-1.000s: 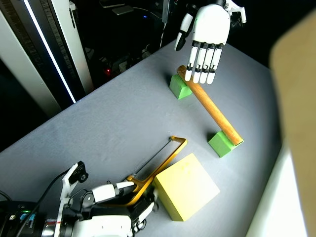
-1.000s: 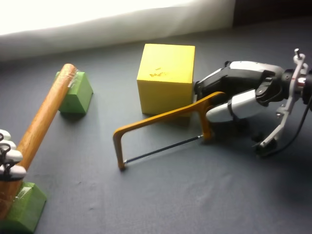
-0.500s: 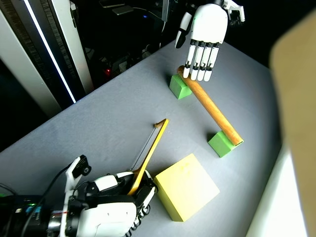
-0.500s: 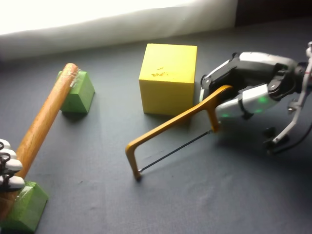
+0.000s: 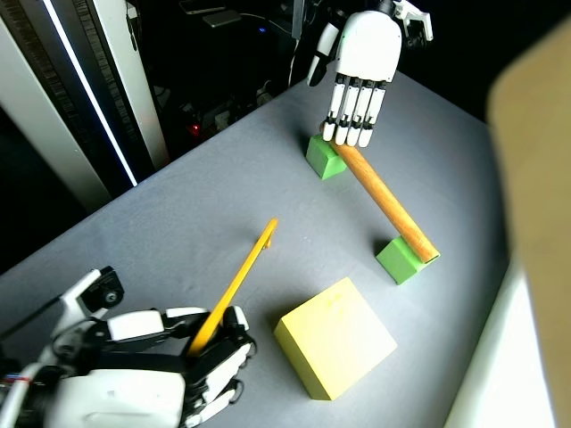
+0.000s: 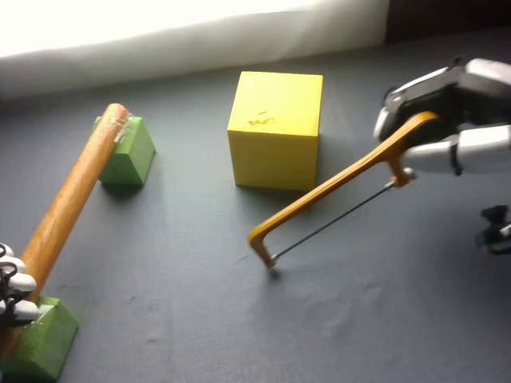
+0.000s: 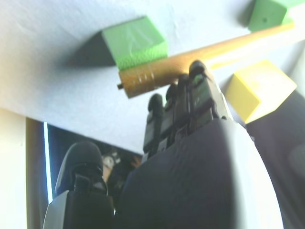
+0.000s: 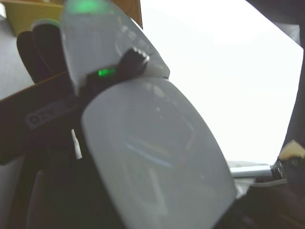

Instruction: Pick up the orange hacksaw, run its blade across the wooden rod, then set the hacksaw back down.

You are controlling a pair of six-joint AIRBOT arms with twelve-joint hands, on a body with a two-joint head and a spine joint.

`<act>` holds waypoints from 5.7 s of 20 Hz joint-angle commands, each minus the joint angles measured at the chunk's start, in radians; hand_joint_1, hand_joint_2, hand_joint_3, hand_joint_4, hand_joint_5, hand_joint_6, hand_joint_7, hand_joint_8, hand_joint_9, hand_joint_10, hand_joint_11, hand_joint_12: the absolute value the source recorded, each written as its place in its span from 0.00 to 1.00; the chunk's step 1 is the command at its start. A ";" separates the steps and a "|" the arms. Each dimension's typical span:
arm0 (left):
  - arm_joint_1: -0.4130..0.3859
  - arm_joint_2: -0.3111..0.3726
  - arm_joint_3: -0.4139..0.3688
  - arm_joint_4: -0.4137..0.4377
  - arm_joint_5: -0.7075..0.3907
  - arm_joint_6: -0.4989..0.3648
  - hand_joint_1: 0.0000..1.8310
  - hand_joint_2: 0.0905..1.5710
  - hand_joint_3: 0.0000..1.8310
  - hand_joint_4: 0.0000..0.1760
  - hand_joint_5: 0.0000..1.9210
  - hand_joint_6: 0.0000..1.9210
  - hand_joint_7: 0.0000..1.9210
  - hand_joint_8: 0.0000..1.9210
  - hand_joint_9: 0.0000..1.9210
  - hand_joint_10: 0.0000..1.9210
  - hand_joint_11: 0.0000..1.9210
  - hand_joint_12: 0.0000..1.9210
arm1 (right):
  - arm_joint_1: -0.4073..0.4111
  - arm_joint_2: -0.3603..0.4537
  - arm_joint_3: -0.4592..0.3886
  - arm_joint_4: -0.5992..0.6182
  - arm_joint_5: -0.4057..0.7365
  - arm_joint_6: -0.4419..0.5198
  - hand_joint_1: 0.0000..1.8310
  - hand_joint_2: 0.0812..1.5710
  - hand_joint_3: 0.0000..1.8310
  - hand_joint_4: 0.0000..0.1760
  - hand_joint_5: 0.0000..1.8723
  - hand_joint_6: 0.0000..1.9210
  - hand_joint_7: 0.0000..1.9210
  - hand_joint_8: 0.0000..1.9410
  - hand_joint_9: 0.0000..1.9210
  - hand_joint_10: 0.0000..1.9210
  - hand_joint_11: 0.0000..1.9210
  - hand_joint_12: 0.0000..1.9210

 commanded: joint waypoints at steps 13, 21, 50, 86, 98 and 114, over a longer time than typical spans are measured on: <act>-0.004 0.005 -0.004 -0.020 0.002 -0.005 0.08 0.82 0.00 0.00 0.06 0.00 0.05 0.00 0.03 0.00 0.00 0.11 | -0.035 0.003 -0.247 0.585 0.624 -0.435 0.75 0.71 0.00 0.00 0.44 0.52 0.50 0.57 0.49 0.64 0.32 0.53; -0.010 0.000 -0.004 -0.020 0.004 -0.005 0.09 0.82 0.00 0.00 0.07 0.00 0.05 0.00 0.03 0.00 0.00 0.10 | 0.003 -0.119 -0.249 0.652 0.690 -0.467 0.75 0.71 0.00 0.00 0.42 0.54 0.49 0.58 0.48 0.67 0.31 0.53; -0.012 -0.001 -0.006 -0.020 0.007 -0.005 0.07 0.83 0.00 0.00 0.07 0.00 0.04 0.00 0.03 0.00 0.02 0.04 | 0.059 -0.437 -0.170 0.784 0.547 -0.653 0.75 0.72 0.00 0.00 0.42 0.54 0.48 0.59 0.48 0.67 0.32 0.55; -0.020 -0.008 0.009 -0.021 0.014 -0.005 0.09 0.82 0.00 0.00 0.06 0.00 0.04 0.00 0.02 0.00 0.01 0.04 | 0.150 -0.800 0.113 0.892 0.546 -0.700 0.75 0.71 0.00 0.00 0.43 0.53 0.50 0.57 0.48 0.65 0.33 0.55; -0.019 -0.008 0.009 -0.021 0.014 -0.005 0.11 0.82 0.00 0.00 0.07 0.00 0.05 0.00 0.04 0.00 0.00 0.10 | 0.117 -0.753 0.069 0.854 0.567 -0.707 0.75 0.70 0.00 0.00 0.44 0.51 0.50 0.57 0.50 0.64 0.35 0.53; -0.021 -0.008 0.007 -0.021 0.016 -0.005 0.08 0.83 0.00 0.00 0.07 0.00 0.04 0.00 0.02 0.00 0.00 0.07 | 0.084 -0.539 -0.119 0.854 0.658 -0.713 0.75 0.72 0.00 0.00 0.41 0.56 0.47 0.61 0.47 0.68 0.33 0.56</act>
